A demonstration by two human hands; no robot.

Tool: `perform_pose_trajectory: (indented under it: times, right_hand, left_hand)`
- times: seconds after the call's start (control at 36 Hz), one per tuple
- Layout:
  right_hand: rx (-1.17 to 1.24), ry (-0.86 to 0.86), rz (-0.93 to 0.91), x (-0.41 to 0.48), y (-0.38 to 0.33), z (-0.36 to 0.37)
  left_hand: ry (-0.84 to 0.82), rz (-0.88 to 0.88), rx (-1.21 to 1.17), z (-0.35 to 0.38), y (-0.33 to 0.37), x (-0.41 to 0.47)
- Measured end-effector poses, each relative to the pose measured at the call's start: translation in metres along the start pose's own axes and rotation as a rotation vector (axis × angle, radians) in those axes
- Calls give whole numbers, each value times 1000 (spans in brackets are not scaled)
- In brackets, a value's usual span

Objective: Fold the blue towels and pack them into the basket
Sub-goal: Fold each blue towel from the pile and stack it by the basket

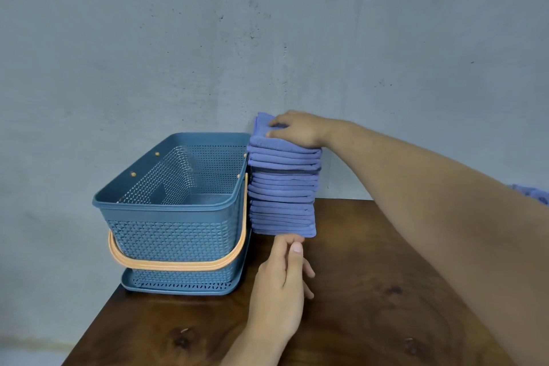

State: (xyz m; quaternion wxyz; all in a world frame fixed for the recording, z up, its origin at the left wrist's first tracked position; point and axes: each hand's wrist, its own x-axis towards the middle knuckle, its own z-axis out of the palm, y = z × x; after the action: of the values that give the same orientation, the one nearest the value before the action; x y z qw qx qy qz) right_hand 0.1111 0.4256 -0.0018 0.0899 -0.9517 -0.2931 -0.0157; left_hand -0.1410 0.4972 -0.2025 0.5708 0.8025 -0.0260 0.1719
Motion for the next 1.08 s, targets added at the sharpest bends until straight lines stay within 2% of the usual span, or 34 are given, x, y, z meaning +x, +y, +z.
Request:
perform_pose_trajectory:
  times: [0.19, 0.33, 0.44, 0.67, 0.81, 0.92, 1.08]
  right_hand:
    - [76, -84, -32, -9, -3, -1]
    - [246, 155, -35, -28, -2, -16]
    - [307, 308, -90, -82, 4, -14]
    - [254, 303, -45, -227, 54, 56]
    - [225, 277, 67, -306, 104, 94]
    - [126, 256, 220, -359, 155, 113]
    - [-36, 379, 550, -403, 225, 141]
  left_hand:
    - [-22, 13, 1, 1, 0, -2]
    - [-35, 21, 11, 2, 0, -3]
    - [-69, 43, 37, 4, 2, -5]
    - [-203, 92, 178, 13, 3, -12]
    - [-228, 91, 276, 23, 0, -17]
    - [-291, 122, 450, 42, 4, -23]
    - [-338, 318, 797, 81, 11, -16]
